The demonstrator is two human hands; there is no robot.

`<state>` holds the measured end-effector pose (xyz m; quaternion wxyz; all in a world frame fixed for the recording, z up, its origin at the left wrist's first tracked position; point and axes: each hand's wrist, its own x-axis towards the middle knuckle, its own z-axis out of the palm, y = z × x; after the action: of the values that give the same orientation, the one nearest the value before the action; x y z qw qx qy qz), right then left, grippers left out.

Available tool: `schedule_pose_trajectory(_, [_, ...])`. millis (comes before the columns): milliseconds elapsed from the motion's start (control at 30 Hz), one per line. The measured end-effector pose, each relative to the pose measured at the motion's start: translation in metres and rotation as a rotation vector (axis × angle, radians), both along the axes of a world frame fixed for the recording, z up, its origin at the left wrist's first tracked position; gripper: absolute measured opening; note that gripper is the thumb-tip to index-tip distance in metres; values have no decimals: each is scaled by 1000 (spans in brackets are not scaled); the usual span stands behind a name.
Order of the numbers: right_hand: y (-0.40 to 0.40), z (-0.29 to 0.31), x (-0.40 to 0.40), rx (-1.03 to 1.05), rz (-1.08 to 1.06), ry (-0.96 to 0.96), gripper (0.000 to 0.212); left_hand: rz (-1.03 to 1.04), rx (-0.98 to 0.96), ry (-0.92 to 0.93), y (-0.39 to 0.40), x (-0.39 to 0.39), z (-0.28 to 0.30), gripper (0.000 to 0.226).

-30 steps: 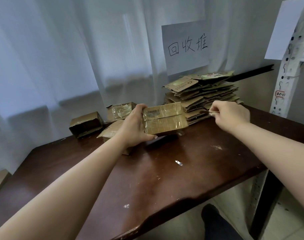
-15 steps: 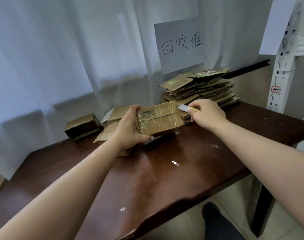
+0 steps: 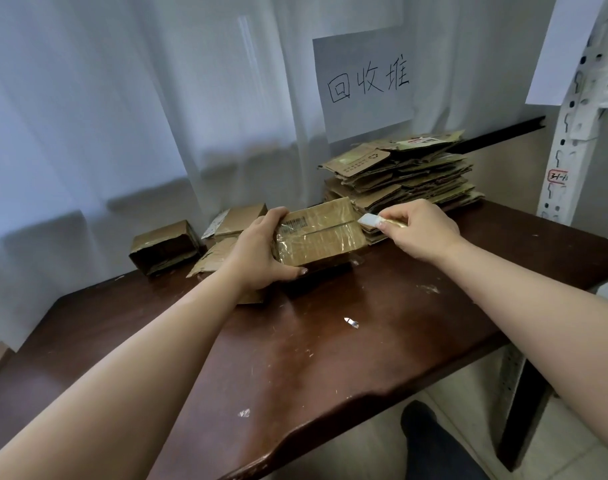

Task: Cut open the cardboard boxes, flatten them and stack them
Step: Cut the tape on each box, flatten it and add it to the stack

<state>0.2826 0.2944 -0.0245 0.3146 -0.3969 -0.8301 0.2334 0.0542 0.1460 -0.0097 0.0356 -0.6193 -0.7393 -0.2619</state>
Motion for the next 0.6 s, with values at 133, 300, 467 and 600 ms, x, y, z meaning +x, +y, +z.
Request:
schedule_pose_trajectory(133, [-4,4,7,-3,15,-62,25,-4,-21,8,-1,0,0,109])
schedule_pose_trajectory(300, [-5,16,19,-15,34,-213,20,-24,-30,61,2,4,-1,105])
schedule_pose_trajectory(467, [-7,16,35,1,20,-383,19,7,-14,34,-1,8,10,107])
schedule_pose_trajectory(600, [-10,25,31,40,-58,-155,18,-56,88,40,-3,24,25,126])
